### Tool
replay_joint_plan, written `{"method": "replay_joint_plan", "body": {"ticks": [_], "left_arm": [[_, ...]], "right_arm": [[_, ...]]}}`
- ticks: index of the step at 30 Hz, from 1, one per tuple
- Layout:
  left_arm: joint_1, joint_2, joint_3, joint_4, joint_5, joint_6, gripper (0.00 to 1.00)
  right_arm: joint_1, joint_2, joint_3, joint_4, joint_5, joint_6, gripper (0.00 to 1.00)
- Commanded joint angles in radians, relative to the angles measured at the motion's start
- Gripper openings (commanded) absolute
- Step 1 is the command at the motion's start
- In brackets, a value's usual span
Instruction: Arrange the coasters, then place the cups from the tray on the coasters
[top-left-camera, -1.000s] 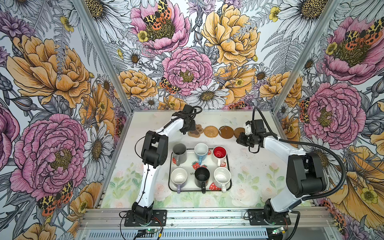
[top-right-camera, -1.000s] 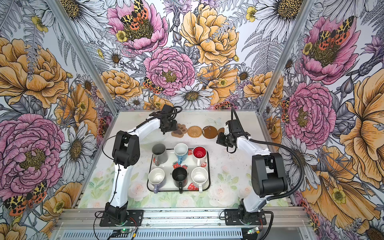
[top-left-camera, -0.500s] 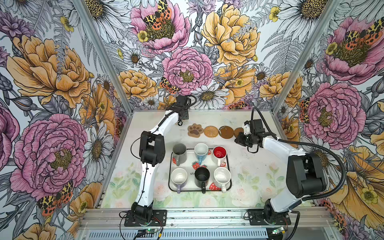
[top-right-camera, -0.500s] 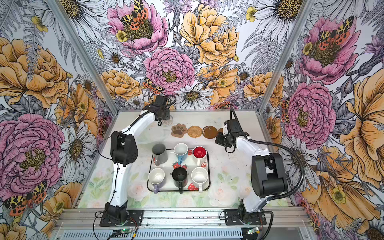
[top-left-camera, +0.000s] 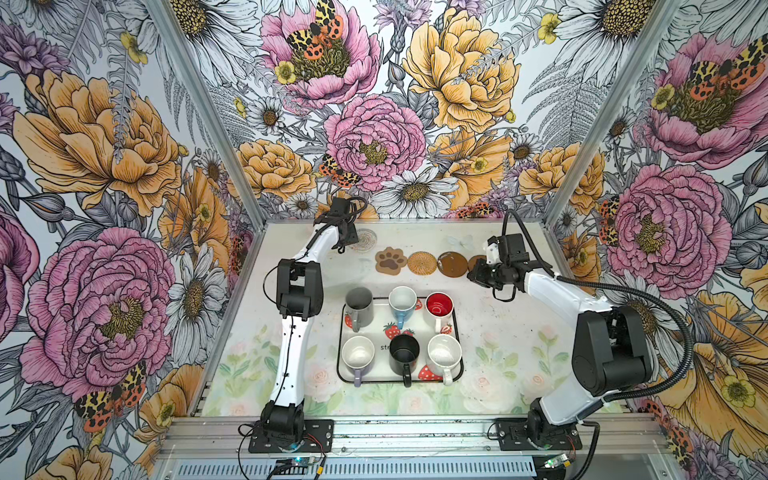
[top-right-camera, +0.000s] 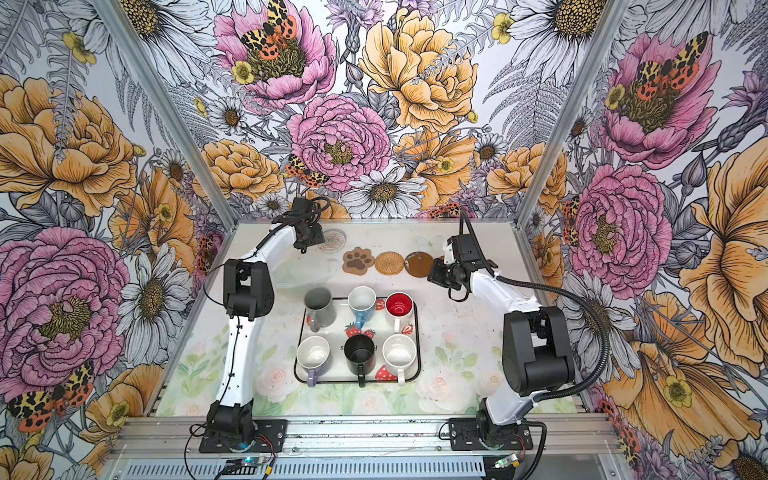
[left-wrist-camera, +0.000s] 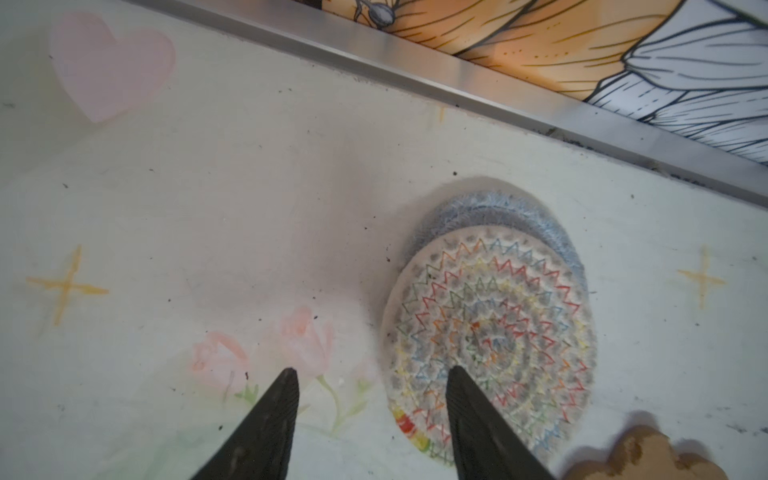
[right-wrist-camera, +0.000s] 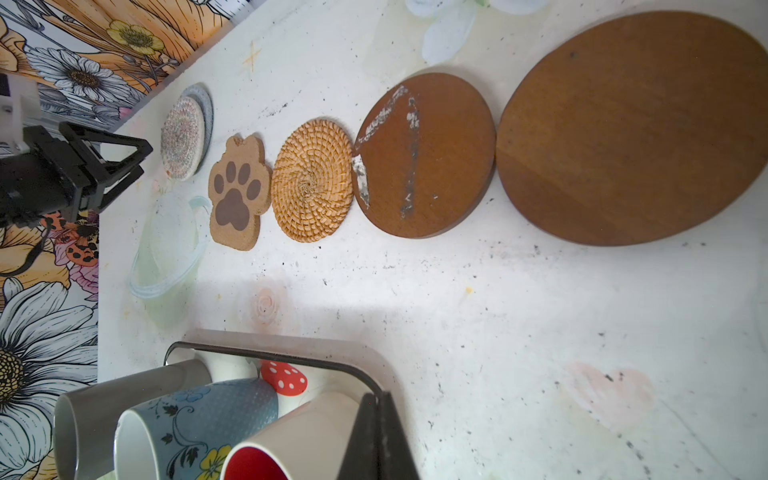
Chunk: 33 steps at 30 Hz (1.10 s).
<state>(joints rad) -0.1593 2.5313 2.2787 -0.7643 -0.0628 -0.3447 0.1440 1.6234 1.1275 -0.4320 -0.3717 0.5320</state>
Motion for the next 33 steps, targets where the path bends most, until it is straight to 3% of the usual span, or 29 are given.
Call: {"method": "replay_joint_plan", "body": {"ticks": [1, 14, 22, 28, 33], "left_arm": [[0.003, -0.009, -0.024, 0.089, 0.085, -0.033, 0.59], [0.017, -0.016, -0.157, 0.19, 0.163, -0.08, 0.53], [0.019, -0.045, -0.224, 0.23, 0.17, -0.099, 0.32], [0.023, -0.082, -0.26, 0.236, 0.171, -0.102, 0.0], [0.023, -0.147, -0.341, 0.278, 0.176, -0.103, 0.0]], "right_arm": [[0.01, -0.03, 0.044, -0.011, 0.005, 0.007, 0.01], [0.034, -0.001, 0.084, -0.019, 0.004, 0.011, 0.01], [0.042, 0.01, 0.094, -0.02, 0.005, 0.011, 0.01], [0.048, 0.014, 0.091, -0.02, 0.007, 0.011, 0.01], [0.054, 0.017, 0.089, -0.019, 0.007, 0.012, 0.01]]}}
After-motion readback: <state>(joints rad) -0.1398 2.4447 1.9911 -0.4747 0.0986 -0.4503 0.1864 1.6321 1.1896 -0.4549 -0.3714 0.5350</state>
